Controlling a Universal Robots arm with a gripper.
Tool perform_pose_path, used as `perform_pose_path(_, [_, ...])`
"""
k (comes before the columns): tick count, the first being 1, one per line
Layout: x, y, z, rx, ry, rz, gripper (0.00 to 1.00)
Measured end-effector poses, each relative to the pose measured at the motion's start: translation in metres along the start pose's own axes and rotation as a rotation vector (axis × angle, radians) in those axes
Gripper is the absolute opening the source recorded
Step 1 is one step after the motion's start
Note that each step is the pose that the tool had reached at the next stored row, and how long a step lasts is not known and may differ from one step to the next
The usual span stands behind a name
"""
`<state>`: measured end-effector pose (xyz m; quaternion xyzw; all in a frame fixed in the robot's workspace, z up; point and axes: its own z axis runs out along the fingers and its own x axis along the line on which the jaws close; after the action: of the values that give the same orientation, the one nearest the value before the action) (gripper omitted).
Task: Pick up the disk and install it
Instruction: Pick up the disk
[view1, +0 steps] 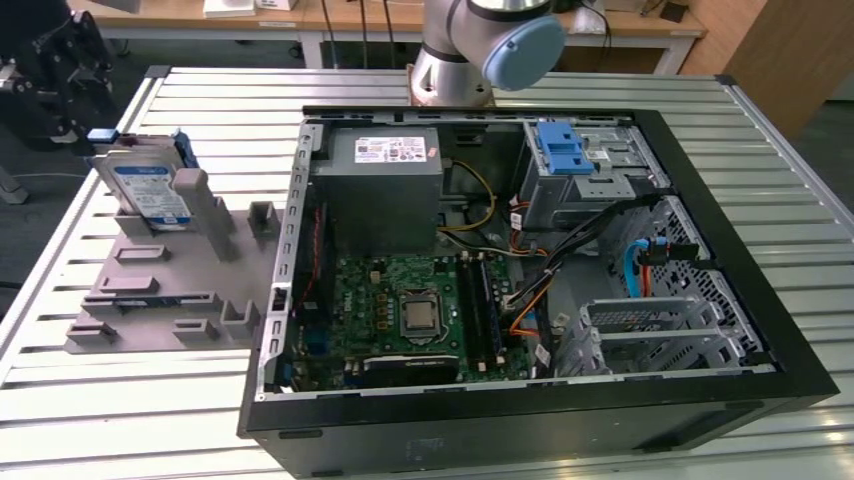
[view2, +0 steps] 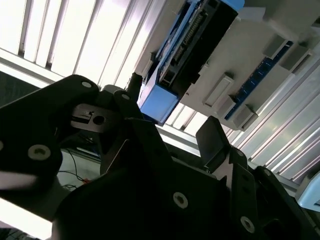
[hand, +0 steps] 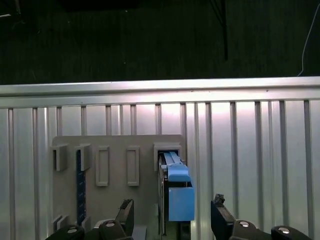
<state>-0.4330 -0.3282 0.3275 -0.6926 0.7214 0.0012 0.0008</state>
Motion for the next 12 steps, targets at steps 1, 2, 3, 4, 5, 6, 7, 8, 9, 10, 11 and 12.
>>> perform_pose_path(1, [-0.0017, 0.0004, 0.0018, 0.0002, -0.0001, 0.001, 0.71])
perform_pose_path(2, [-0.0032, 0.0008, 0.0036, 0.0001, 0.0, 0.002, 0.71])
perform_pose_path(3, [-0.0038, 0.0014, 0.0054, 0.0002, 0.0002, 0.002, 0.71])
perform_pose_path(4, [-0.0038, 0.0021, 0.0072, 0.0002, 0.0005, 0.002, 0.71])
perform_pose_path(5, [-0.0037, 0.0023, 0.009, 0.0001, 0.0006, 0.002, 0.71])
perform_pose_path(6, [-0.0037, 0.0024, 0.0109, 0.0001, 0.0008, 0.002, 0.71])
perform_pose_path(7, [-0.0037, 0.0025, 0.0127, 0.0001, 0.0013, 0.002, 0.71])
perform_pose_path(8, [-0.0038, 0.0026, 0.0145, 0.0002, 0.0027, 0.002, 0.71])
perform_pose_path(9, [-0.0038, 0.0026, 0.0162, 0.0002, 0.004, 0.002, 0.71])
perform_pose_path(10, [-0.0038, 0.0026, 0.0182, 0.0003, 0.0039, 0.002, 0.71])
perform_pose_path(11, [-0.0037, 0.0026, 0.0199, 0.0003, 0.0039, 0.002, 0.71])
perform_pose_path(12, [-0.0037, 0.0026, 0.0213, 0.0002, 0.004, 0.002, 0.71])
